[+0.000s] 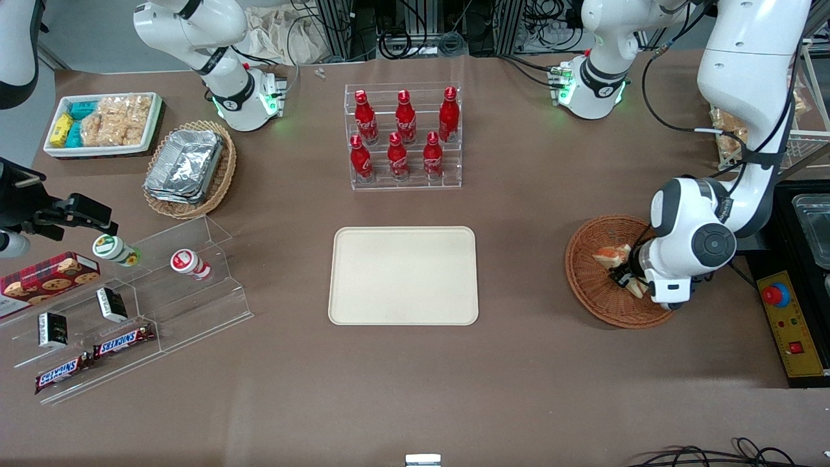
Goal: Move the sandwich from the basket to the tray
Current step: 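Lift the sandwich out of the basket with the left gripper, then carry the sandwich over the cream tray and lower it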
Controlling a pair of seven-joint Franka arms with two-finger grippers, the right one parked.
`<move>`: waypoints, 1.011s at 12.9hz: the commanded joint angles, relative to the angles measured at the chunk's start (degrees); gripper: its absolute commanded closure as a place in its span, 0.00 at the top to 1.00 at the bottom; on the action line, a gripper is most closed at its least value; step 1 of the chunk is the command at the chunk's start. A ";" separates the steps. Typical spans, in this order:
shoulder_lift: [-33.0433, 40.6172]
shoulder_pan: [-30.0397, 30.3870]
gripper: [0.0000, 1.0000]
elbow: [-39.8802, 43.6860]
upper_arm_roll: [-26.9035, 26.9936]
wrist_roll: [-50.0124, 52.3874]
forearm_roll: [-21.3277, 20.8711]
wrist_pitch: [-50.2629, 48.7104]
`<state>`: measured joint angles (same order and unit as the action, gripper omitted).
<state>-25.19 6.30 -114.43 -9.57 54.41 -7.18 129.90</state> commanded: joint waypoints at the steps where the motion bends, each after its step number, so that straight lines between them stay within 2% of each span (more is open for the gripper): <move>1: 0.49 -0.15 0.00 1.05 -0.19 2.89 -1.35 0.27; 4: 4.00 -0.15 0.00 3.93 -0.28 -1.04 -1.35 -6.90; 7: 4.54 0.02 0.00 19.18 -2.03 -8.06 0.31 -26.12; 9: 3.83 0.02 0.00 29.65 -2.91 -10.46 4.00 -36.16; 11: 3.92 0.02 0.00 35.65 -5.10 -12.04 5.94 -42.51; 13: 3.66 -0.06 0.00 37.87 -9.39 -12.92 6.03 -43.77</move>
<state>-19.55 6.30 -80.23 -15.56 42.78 -1.99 88.19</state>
